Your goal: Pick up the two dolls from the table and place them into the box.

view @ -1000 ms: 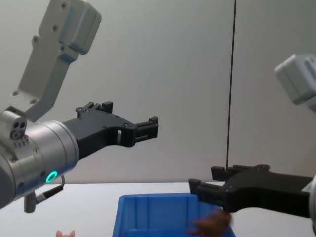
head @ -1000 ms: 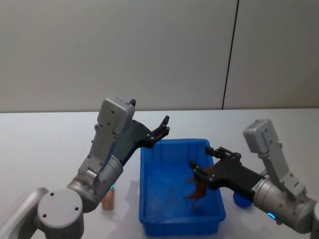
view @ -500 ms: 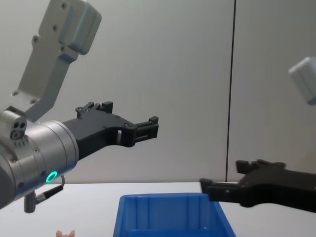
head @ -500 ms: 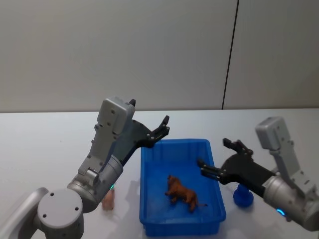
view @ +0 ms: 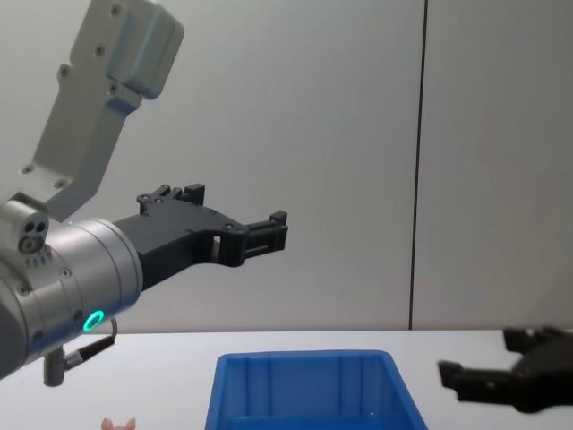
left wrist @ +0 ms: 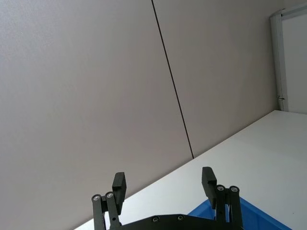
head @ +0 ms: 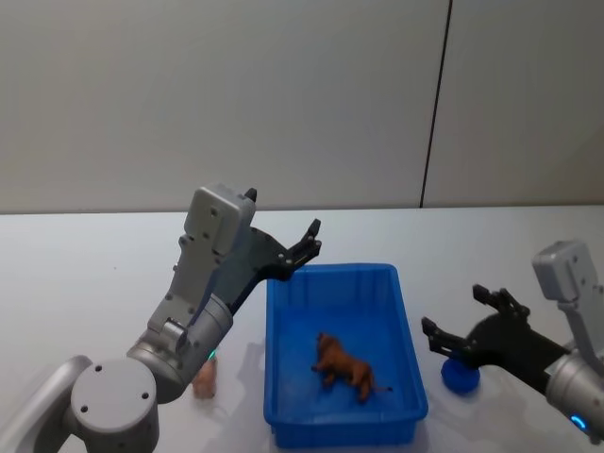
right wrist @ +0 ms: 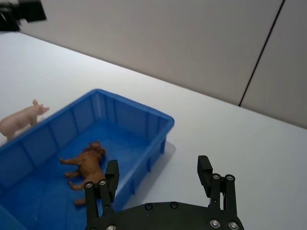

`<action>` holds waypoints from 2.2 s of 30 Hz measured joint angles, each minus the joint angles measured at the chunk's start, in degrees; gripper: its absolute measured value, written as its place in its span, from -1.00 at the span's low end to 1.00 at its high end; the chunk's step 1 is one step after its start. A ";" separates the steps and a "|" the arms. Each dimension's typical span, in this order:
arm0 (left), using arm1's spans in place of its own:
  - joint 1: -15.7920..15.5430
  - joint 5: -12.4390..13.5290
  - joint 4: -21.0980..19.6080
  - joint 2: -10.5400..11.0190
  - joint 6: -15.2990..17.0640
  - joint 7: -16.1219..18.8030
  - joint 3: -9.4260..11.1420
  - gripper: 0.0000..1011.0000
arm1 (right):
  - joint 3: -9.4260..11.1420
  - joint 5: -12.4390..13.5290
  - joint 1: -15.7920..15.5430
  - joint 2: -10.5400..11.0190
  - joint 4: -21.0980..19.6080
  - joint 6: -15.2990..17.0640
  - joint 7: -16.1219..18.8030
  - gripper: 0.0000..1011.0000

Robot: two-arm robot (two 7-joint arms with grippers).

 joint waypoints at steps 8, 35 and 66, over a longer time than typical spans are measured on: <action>0.00 0.00 0.00 0.00 0.00 0.00 0.00 0.98 | 0.65 0.15 -1.00 1.26 1.20 1.91 -1.04 0.98; 0.00 0.00 0.00 0.00 0.00 0.00 0.00 0.98 | -1.12 -4.19 1.03 -0.22 9.84 3.43 -0.52 0.98; 0.00 0.00 0.00 0.00 0.00 0.00 0.00 0.98 | -1.43 -3.81 3.50 -1.57 13.23 2.75 -0.68 -0.15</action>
